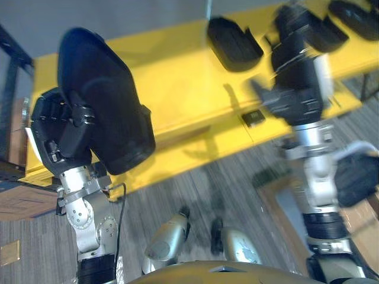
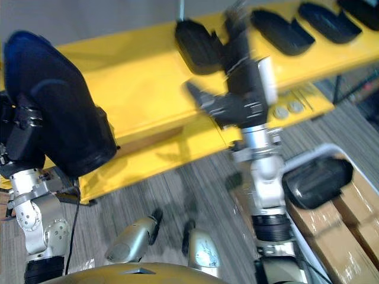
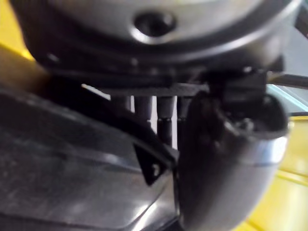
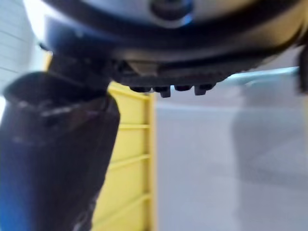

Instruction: Walk over and take three plastic housings, then place them on the shelf

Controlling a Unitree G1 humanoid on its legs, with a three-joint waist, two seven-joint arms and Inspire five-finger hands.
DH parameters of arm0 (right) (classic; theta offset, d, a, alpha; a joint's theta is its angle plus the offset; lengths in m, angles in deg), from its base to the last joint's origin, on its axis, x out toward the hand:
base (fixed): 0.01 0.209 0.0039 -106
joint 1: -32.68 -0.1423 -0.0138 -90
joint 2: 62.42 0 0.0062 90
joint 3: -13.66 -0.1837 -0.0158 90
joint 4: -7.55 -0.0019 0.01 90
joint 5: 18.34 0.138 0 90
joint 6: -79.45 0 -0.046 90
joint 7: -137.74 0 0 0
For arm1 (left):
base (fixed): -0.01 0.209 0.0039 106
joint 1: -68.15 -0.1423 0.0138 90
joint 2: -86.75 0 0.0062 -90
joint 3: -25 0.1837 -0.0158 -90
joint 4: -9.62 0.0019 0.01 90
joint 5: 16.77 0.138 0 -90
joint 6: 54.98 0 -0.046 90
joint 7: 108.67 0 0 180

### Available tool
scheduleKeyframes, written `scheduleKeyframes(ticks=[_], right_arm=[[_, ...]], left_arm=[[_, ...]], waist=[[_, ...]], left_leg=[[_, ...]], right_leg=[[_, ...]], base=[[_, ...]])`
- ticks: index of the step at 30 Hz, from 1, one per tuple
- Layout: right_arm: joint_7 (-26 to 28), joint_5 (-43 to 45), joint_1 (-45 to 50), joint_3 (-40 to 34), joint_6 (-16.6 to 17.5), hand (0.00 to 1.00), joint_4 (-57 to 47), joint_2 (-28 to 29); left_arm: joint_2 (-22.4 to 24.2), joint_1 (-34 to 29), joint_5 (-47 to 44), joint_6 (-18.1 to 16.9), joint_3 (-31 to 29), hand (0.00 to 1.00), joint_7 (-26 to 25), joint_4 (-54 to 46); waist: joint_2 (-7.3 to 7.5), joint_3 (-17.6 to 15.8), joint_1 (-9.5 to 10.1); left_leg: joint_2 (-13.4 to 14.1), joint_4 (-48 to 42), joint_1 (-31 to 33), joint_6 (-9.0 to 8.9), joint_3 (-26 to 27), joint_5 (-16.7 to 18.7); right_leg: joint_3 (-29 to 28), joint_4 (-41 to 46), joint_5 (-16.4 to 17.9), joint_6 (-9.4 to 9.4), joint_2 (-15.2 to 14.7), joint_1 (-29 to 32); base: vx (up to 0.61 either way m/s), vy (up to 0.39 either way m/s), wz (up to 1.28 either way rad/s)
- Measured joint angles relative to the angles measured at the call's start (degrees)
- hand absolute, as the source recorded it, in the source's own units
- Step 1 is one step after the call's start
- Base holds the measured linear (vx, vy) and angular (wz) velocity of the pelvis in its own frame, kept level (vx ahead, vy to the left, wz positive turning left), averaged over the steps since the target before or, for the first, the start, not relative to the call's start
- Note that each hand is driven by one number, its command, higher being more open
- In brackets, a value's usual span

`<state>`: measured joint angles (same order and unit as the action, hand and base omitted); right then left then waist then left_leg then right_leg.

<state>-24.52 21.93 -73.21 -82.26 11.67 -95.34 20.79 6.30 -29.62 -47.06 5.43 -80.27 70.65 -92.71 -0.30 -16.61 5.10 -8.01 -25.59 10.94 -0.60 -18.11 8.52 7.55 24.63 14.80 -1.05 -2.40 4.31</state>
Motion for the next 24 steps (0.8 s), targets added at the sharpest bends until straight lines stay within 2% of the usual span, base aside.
scheduleKeyframes(ticks=[2, 3, 4, 5, 6, 8, 9, 11, 13, 14, 15, 16, 17, 19, 21, 22, 23, 24], right_arm=[[3.8, 8.9, -3.5, -1.5, -2.3, 1.0, -0.8, -2.2], [5.6, 13.2, -6.9, -2.2, -3.6, 1.0, -1.1, -4.1], [6.1, 14.4, -8.2, -2.4, -4.2, 1.0, -1.1, -4.7], [6.9, 15.3, -8.7, -2.5, -5.3, 1.0, -1.1, -4.9], [6.7, 15.2, -7.4, -2.5, -6.4, 1.0, -1.1, -4.3], [5.2, 13.6, -4.7, -2.3, -8.9, 1.0, -1.0, -2.9], [4.2, 11.9, -3.3, -2.3, -10.6, 1.0, -0.1, -1.9], [2.9, 9.1, -0.4, -2.3, -12.0, 1.0, 2.3, 0.2], [1.6, 5.2, 2.2, -2.3, -12.7, 1.0, 4.2, 3.1], [0.8, 3.2, 3.8, -2.3, -13.1, 1.0, 4.3, 4.7], [0.3, 1.7, 6.0, -2.3, -13.0, 1.0, 4.7, 5.6], [0.3, 1.3, 7.0, -2.3, -13.0, 1.0, 5.1, 5.7], [-0.3, 0.5, 8.8, -2.4, -13.0, 1.0, 5.4, 5.6], [-1.4, 0.3, 10.8, -2.4, -12.5, 1.0, 5.4, 5.6], [-3.6, -2.1, 13.0, -2.7, -10.1, 1.0, 5.5, 5.7], [-3.8, -2.1, 13.1, -2.9, -10.0, 1.0, 5.5, 5.7], [-4.0, -1.9, 13.0, -3.5, -9.4, 1.0, 5.5, 5.5], [-4.2, -1.9, 12.9, -4.3, -8.1, 1.0, 5.5, 5.1]], left_arm=[[-1.1, -2.3, -3.4, 0.1, -3.0, 0.0, 1.1, -0.2], [-1.1, -1.8, -5.3, 0.2, -5.6, 0.0, 1.1, -0.4], [-1.1, -1.7, -6.1, 0.3, -6.7, 0.0, 1.1, -0.6], [-1.1, -1.8, -7.3, 0.8, -7.7, 0.0, 1.5, -0.7], [-1.0, -1.9, -7.9, 1.1, -7.6, 0.0, 2.1, -0.8], [-1.0, -2.5, -7.8, 1.2, -7.0, 0.0, 2.8, -1.9], [-0.8, -3.3, -7.8, 1.2, -6.4, 0.0, 3.0, -3.4], [0.3, -4.4, -7.6, 1.1, -5.2, 0.0, 3.9, -4.5], [1.5, -5.8, -7.5, 1.2, -4.6, 0.0, 3.9, -4.5], [1.6, -6.9, -7.3, 1.3, -4.3, 0.0, 3.7, -4.5], [2.0, -8.0, -7.2, 1.5, -3.5, 0.0, 3.3, -4.6], [2.2, -8.6, -7.0, 1.4, -3.3, 0.0, 3.2, -4.8], [2.5, -9.3, -6.7, 1.4, -2.9, 0.0, 2.9, -5.1], [3.1, -9.9, -4.8, 1.4, -2.6, 0.0, 1.7, -5.5], [3.4, -10.0, -3.3, 1.8, -1.7, 0.0, 0.9, -5.6], [3.4, -10.0, -2.7, 2.0, -1.6, 0.0, 0.7, -5.6], [3.3, -10.0, -2.5, 2.4, -1.4, 0.0, 0.5, -5.6], [3.4, -9.9, -2.6, 2.6, -1.2, 0.0, 0.5, -5.5]], waist=[[1.34, 3.8, 0.69], [1.68, 4.2, 1.11], [1.73, 4.3, 1.13], [1.0, 4.7, 1.11], [0.72, 5.4, 1.44], [1.09, 7.1, 2.8], [0.98, 7.2, 2.83], [0.62, 7.2, 2.82], [0.77, 7.3, 2.65], [1.09, 7.4, 2.53], [0.57, 7.7, 2.14], [0.38, 7.8, 2.17], [-0.16, 8.2, 2.09], [-0.75, 8.5, 1.34], [-1.35, 8.2, 0.43], [-1.63, 8.1, 0.17], [-2.1, 7.7, -0.16], [-2.21, 7.5, -0.66]], left_leg=[[0.9, 4.5, 0.3, 0.04, -1.2, -1.0], [2.5, 6.5, 0.5, 0.59, 0.3, -1.6], [3.6, 7.0, 0.6, 0.73, 1.7, -1.7], [5.9, 7.5, 0.8, 0.79, 4.7, -2.6], [6.5, 8.5, 0.1, -0.49, 6.0, -3.6], [6.3, 10.3, -0.8, -0.43, 6.2, -4.7], [6.5, 11.2, -1.6, -0.22, 5.6, -5.1], [6.8, 11.5, -2.6, -0.14, 4.8, -5.2], [6.7, 11.9, -3.4, -0.5, 5.9, -5.0], [6.5, 11.8, -3.3, -1.41, 7.5, -4.2], [7.3, 11.5, -3.1, -1.89, 8.1, -3.3], [8.1, 11.1, -3.0, -1.94, 9.0, -2.7], [9.6, 9.9, -2.2, -2.15, 10.6, -1.8], [10.9, 7.8, -1.3, -2.75, 11.6, -0.8], [12.2, -1.3, 1.5, -3.63, 13.7, 0.0], [12.5, -4.0, 2.2, -3.84, 14.4, 0.1], [13.0, -7.0, 2.8, -4.64, 15.6, -0.1], [13.2, -8.9, 3.6, -6.67, 17.5, -0.6]], right_leg=[[1.9, -5.6, -1.6, -0.05, 0.2, -1.1], [4.2, -9.0, -3.8, 1.06, 0.4, -2.5], [5.4, -10.0, -4.5, 1.46, 0.4, -3.0], [7.6, -11.0, -5.5, 1.24, 0.8, -4.3], [8.7, -10.9, -5.6, 1.16, 0.8, -5.5], [8.4, -10.7, -5.6, 1.15, 0.6, -5.6], [7.4, -8.3, -5.5, 1.15, 0.6, -5.0], [4.7, -7.2, -2.5, 1.98, 0.3, -3.4], [2.8, -11.2, -4.2, 0.79, -1.3, -3.1], [1.5, -13.4, -9.1, 0.0, -2.7, -2.0], [1.4, -14.5, -9.3, -0.97, -2.3, -2.5], [1.2, -15.3, -9.5, -1.02, -1.9, -2.7], [1.0, -16.3, -9.9, -0.51, -0.9, -2.8], [0.2, -16.8, -9.9, 0.26, 0.5, -2.8], [-0.3, -16.9, -9.3, 1.0, 1.6, -4.4], [-0.4, -17.0, -9.3, 1.09, 1.8, -5.0], [-0.6, -17.0, -9.4, 0.98, 1.8, -6.4], [-0.3, -17.6, -9.9, 0.54, 1.0, -7.9]], base=[[0.22, -0.102, 0.61], [0.21, -0.093, 0.63], [0.16, -0.111, 0.85], [0.16, -0.07, 0.92], [0.17, -0.049, 0.87], [0.21, 0.017, 0.65], [0.19, 0.046, 0.58], [0.08, 0.049, 0.37], [0.03, -0.01, 0.04], [-0.01, -0.038, -0.13], [-0.02, -0.062, -0.19], [-0.02, -0.069, -0.23], [-0.01, -0.1, -0.31], [0.01, -0.07, -0.25], [0.03, -0.04, -0.17], [0.04, -0.027, -0.13], [0.04, -0.012, -0.04], [0.04, 0.012, 0.05]])
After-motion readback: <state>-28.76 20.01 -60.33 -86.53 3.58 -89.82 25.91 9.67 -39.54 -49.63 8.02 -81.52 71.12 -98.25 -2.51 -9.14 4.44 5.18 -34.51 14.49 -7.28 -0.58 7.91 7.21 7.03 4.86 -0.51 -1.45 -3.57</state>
